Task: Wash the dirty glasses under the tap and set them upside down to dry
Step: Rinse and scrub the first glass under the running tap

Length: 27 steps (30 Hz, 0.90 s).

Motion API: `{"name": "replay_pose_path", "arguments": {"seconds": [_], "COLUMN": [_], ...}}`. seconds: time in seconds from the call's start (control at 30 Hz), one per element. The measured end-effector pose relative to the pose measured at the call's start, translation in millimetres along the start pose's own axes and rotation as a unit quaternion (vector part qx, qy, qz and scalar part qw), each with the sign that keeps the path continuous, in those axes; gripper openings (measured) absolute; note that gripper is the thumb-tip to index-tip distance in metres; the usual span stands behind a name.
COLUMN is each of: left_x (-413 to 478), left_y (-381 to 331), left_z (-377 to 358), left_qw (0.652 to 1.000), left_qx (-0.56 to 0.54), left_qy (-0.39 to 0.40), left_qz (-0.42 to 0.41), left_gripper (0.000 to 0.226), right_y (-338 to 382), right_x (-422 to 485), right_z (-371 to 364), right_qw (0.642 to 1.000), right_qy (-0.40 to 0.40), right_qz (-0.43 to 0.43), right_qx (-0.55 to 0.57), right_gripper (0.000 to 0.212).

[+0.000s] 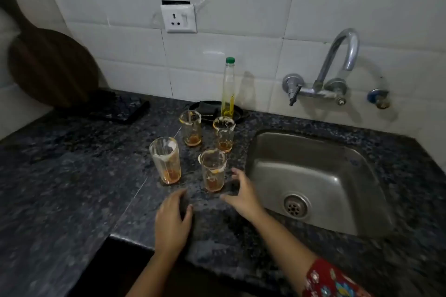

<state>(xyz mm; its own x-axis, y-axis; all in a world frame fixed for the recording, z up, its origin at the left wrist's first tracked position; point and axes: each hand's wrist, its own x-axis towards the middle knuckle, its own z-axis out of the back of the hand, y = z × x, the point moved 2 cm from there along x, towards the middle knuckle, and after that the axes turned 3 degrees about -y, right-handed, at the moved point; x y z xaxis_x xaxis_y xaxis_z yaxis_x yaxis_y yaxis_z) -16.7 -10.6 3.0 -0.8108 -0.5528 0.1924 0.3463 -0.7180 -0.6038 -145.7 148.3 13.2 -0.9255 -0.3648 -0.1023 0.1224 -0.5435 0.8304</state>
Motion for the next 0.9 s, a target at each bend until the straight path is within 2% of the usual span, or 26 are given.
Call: {"name": "replay_pose_path", "arguments": {"seconds": [0.1,0.2,0.3,0.5,0.6,0.77,0.9], "left_x": [1.7,-0.9,-1.5,-3.3,-0.8,8.0,25.4], "left_y": [-0.8,0.7,7.1,6.0,-4.8,-66.7,-132.0], "left_z": [-2.4,-8.6,-8.9,-9.8,-7.8,-19.0,-45.4], "left_qw": [0.999,0.996,0.996,0.996,0.998,0.992,0.977], "left_qx": [0.041,0.081,0.080,0.076,0.039,-0.105,-0.191], "left_qy": [-0.008,0.017,0.022,0.022,0.025,0.027,0.053], "left_qz": [0.015,-0.013,-0.019,-0.031,-0.049,-0.066,-0.081], "left_gripper": [0.047,0.048,0.047,0.045,0.042,0.033,0.025], "right_y": [14.0,22.1,27.6,26.7,19.7,8.4,-22.0], "right_x": [11.5,19.1,20.6,3.2,-12.3,-31.1,-25.7], "right_z": [-15.3,-28.1,-32.0,-18.8,6.2,77.1,134.1], "right_qw": [0.999,0.999,0.998,0.995,0.986,0.961,0.957], "right_qy": [-0.029,-0.042,-0.054,-0.069,-0.104,-0.206,-0.222], "right_qz": [0.024,-0.002,-0.011,0.027,0.053,0.078,0.066], "right_qx": [-0.033,-0.006,0.005,0.069,0.119,0.169,0.174], "right_gripper": [0.078,0.073,0.071,0.063,0.059,0.068,0.070]}}
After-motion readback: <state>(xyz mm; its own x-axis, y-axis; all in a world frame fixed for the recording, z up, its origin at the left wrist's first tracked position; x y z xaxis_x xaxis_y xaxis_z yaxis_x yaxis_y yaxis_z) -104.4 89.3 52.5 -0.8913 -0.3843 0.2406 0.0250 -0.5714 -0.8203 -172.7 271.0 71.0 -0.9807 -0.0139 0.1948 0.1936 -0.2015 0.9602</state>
